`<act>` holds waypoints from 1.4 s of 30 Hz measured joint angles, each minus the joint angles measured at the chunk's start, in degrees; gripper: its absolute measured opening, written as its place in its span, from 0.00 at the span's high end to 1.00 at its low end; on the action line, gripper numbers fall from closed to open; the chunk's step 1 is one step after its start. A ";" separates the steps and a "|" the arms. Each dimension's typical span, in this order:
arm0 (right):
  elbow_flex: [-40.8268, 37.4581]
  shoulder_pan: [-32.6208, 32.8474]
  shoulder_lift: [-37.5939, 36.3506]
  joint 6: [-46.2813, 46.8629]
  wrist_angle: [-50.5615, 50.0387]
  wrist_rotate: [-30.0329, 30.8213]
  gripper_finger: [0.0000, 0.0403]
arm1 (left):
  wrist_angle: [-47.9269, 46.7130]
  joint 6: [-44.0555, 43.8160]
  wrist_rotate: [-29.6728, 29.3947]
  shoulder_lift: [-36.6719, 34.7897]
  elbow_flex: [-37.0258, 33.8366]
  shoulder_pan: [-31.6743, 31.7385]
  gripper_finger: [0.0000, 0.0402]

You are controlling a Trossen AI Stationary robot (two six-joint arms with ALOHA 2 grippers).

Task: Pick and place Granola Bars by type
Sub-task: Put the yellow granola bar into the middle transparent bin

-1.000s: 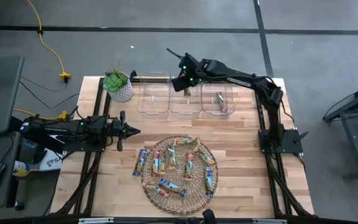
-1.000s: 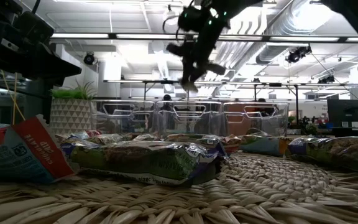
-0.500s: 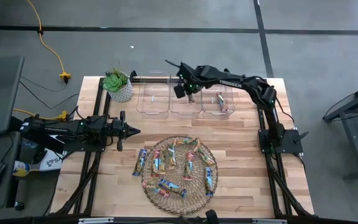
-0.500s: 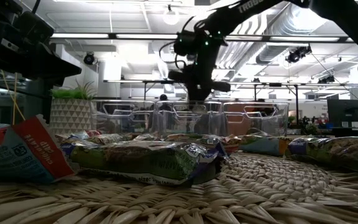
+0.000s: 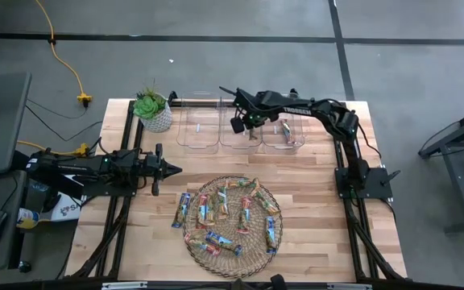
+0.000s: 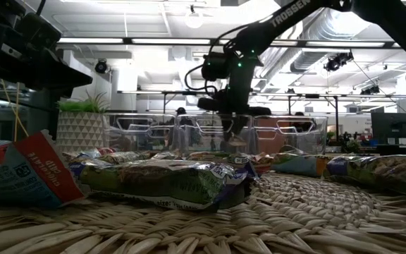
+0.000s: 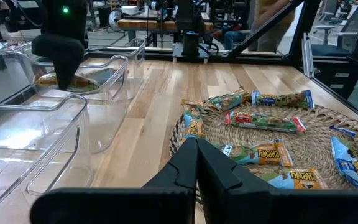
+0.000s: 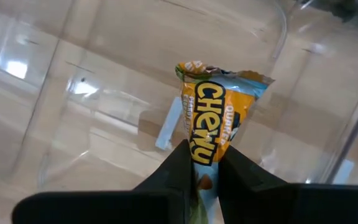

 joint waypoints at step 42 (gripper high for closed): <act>11.30 3.95 -5.45 -23.88 0.58 -7.38 0.76 | 0.00 0.02 0.00 -0.02 0.00 0.01 1.00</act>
